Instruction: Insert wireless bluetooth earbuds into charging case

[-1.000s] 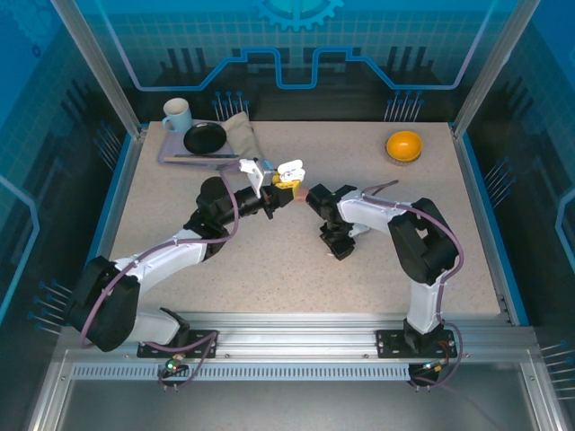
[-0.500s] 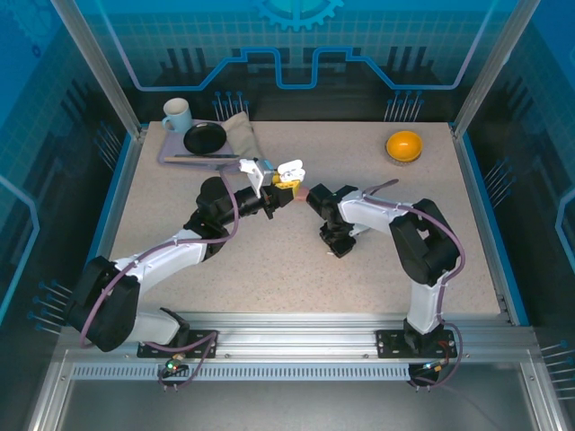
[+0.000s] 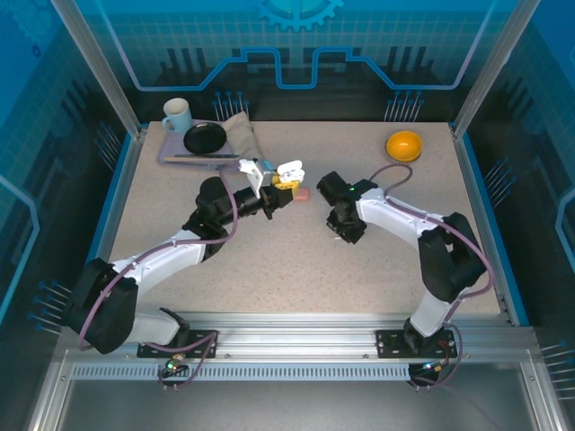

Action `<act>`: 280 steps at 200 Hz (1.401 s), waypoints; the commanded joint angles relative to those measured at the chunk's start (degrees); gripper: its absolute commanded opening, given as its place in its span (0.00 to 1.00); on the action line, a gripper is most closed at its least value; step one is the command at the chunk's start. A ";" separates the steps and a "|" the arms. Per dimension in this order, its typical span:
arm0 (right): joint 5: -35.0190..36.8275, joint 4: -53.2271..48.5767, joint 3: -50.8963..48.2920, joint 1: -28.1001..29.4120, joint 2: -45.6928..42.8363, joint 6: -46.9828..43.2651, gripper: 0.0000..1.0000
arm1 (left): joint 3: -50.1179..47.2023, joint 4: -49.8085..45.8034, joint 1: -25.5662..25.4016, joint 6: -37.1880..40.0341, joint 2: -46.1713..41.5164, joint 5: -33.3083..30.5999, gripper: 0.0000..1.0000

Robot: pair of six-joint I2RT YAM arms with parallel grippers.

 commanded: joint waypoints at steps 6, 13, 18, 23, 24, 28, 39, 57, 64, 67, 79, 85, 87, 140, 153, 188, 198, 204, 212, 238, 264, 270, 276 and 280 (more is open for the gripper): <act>2.42 3.92 -0.62 -2.85 -6.61 -11.42 0.20 | -0.62 -1.28 0.50 1.77 -1.91 0.88 0.00; 2.47 4.90 -0.54 -3.38 -8.40 -13.55 0.20 | -0.65 -1.72 0.50 1.90 -2.02 1.36 0.00; 2.46 5.67 -0.52 -3.94 -9.60 -15.20 0.20 | -0.55 -2.09 0.56 2.01 -2.09 1.61 0.00; 2.42 6.55 -0.44 -4.40 -10.67 -16.70 0.20 | -0.41 -2.57 0.57 2.17 -2.11 2.04 0.00; 2.38 6.73 -0.44 -4.53 -10.96 -16.99 0.20 | -0.36 -2.64 0.54 2.19 -2.11 2.10 0.00; 2.29 7.53 -0.42 -4.85 -11.99 -18.23 0.20 | -0.32 -2.97 0.51 2.21 -2.06 2.35 0.00; 1.94 9.92 -0.30 -5.74 -14.64 -21.85 0.20 | 0.02 -3.92 0.52 2.39 -2.11 3.19 0.00; 0.95 13.72 0.42 -6.89 -18.38 -28.50 0.20 | 0.65 -5.28 0.53 2.56 -1.87 5.11 0.00; 0.35 15.47 0.77 -7.19 -19.86 -31.48 0.20 | 0.86 -5.81 0.50 2.65 -1.78 6.08 0.00; 0.09 15.97 1.06 -7.33 -20.27 -32.66 0.20 | 0.88 -6.09 0.50 2.65 -1.76 6.30 0.00; -1.67 18.57 2.16 -7.74 -21.82 -37.58 0.20 | 1.34 -7.12 0.43 2.83 -1.59 7.71 0.00; -2.79 19.81 2.86 -7.92 -22.45 -40.15 0.20 | 1.49 -7.59 0.49 3.04 -1.49 8.43 0.00; -3.12 20.24 3.07 -7.99 -22.67 -40.91 0.21 | 1.59 -7.72 0.47 3.08 -1.45 8.59 0.00; -14.94 27.85 7.34 -8.19 -25.58 -57.42 0.20 | 3.72 -10.96 -0.75 5.15 0.06 13.47 0.00; -16.98 29.46 7.43 -8.13 -26.42 -60.36 0.20 | 4.25 -11.18 -1.11 5.29 0.65 13.79 0.00; -22.65 31.51 6.97 -7.75 -28.58 -66.76 0.20 | 5.87 -11.17 -1.73 5.38 2.23 14.12 0.00; -24.04 30.89 7.19 -7.41 -28.91 -68.16 0.19 | 6.34 -11.27 -1.84 5.55 2.59 14.27 0.00; -24.28 30.54 7.38 -7.08 -29.16 -68.97 0.19 | 6.66 -11.31 -1.86 5.70 2.78 14.29 0.00; -24.56 29.92 7.54 -6.45 -29.42 -70.05 0.20 | 7.03 -11.31 -1.83 5.90 3.11 14.29 0.00; -23.92 27.57 8.28 -3.11 -29.87 -73.60 0.19 | 8.44 -11.64 -1.87 6.56 4.33 14.91 0.00; -21.75 25.64 8.28 0.16 -30.41 -76.32 0.19 | 9.86 -12.32 -1.86 7.37 5.14 15.50 0.00; -21.32 25.39 8.29 0.70 -30.59 -76.78 0.19 | 10.12 -12.54 -1.87 7.63 5.24 15.60 0.00; -20.87 25.19 8.22 1.30 -30.76 -77.33 0.19 | 10.36 -12.70 -1.82 7.95 5.33 15.76 0.00; -20.67 24.99 8.16 1.57 -30.91 -77.60 0.19 | 10.46 -12.78 -1.83 8.12 5.36 15.82 0.00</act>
